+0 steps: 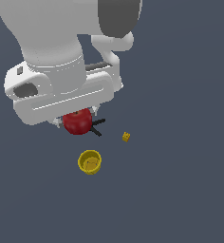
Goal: Pick up a designated object from a clutter of objects.
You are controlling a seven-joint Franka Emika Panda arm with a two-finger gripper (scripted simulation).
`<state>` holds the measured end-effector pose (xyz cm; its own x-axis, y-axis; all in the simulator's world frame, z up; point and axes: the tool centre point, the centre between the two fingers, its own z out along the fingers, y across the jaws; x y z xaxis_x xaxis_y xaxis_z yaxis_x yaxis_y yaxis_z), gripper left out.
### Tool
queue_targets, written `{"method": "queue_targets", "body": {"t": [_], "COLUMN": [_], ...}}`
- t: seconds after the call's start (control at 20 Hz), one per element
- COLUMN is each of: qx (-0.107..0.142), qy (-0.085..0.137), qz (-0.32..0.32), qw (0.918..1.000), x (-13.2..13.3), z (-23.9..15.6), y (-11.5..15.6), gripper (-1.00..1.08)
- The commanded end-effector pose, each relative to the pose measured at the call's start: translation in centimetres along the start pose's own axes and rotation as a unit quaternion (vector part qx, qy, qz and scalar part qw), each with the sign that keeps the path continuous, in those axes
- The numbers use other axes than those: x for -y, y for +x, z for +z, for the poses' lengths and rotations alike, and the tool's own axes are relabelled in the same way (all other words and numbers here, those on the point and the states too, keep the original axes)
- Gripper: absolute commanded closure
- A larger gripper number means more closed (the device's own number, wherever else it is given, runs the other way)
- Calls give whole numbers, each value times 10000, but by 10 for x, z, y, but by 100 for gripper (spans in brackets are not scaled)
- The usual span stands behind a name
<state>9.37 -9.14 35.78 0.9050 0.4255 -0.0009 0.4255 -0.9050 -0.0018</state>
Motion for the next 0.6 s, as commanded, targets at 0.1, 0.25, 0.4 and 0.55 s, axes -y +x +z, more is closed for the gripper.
{"method": "queue_targets", "body": {"t": [0.1, 0.25, 0.4, 0.55], "qx": [-7, -5, -5, -5], "qy": [-6, -9, -9, -9], "qz": [-3, -2, -2, -2], "qw": [10000, 10000, 10000, 10000], "x": [-17, -24, -30, -35], "z": [-30, -43, -53, -60], "y": [1, 2, 2, 3], "gripper": [108, 108, 108, 108]}}
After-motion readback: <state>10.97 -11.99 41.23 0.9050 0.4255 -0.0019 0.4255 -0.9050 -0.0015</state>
